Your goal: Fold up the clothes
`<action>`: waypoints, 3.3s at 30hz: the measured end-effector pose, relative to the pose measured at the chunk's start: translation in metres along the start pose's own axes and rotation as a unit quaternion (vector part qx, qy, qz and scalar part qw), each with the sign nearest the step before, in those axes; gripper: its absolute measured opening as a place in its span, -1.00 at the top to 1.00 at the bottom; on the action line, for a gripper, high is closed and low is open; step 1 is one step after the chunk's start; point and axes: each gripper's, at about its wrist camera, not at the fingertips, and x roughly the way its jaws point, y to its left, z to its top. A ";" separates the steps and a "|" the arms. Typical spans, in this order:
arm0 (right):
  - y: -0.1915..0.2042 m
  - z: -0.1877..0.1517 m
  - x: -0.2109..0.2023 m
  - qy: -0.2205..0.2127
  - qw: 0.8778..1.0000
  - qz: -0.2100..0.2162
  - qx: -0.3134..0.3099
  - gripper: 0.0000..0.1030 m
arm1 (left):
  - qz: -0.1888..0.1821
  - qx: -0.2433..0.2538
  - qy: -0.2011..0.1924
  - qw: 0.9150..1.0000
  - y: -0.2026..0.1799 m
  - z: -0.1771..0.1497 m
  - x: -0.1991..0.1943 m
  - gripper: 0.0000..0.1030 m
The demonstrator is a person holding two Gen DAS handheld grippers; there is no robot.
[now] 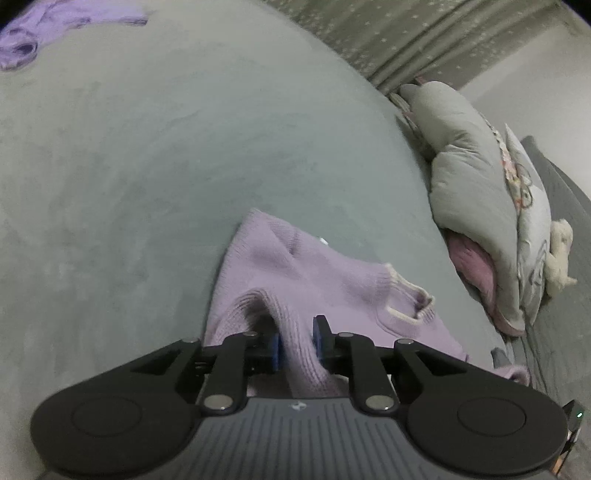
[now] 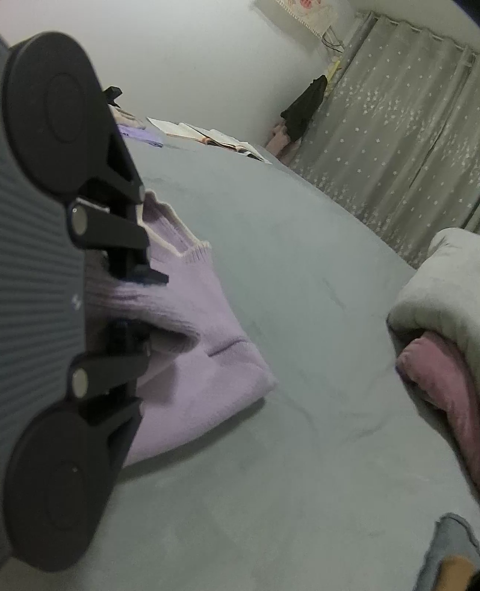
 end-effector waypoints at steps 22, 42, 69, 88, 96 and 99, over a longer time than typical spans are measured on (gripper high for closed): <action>0.044 -0.009 -0.036 -0.156 0.948 -0.106 -0.257 -0.81 | -0.067 -0.066 -0.027 0.995 0.017 0.023 -0.013 0.53; 0.098 -0.068 -0.027 -0.114 0.878 -0.111 -0.452 -0.85 | -0.025 0.109 -0.107 0.988 -0.013 0.022 -0.025 -0.71; 0.109 -0.074 0.020 -0.109 0.797 -0.204 -0.558 0.89 | 0.065 0.309 -0.047 0.948 -0.062 0.008 0.029 0.94; 0.078 -0.020 0.023 -0.148 0.848 -0.248 -0.444 0.91 | 0.044 0.220 -0.069 0.972 -0.035 0.042 0.037 0.94; 0.092 -0.020 0.018 -0.178 0.842 -0.245 -0.447 0.91 | 0.061 0.265 -0.129 0.953 -0.063 0.037 0.021 0.94; 0.092 -0.016 0.017 -0.176 0.846 -0.258 -0.431 0.91 | 0.078 0.251 -0.102 0.959 -0.055 0.038 0.033 0.88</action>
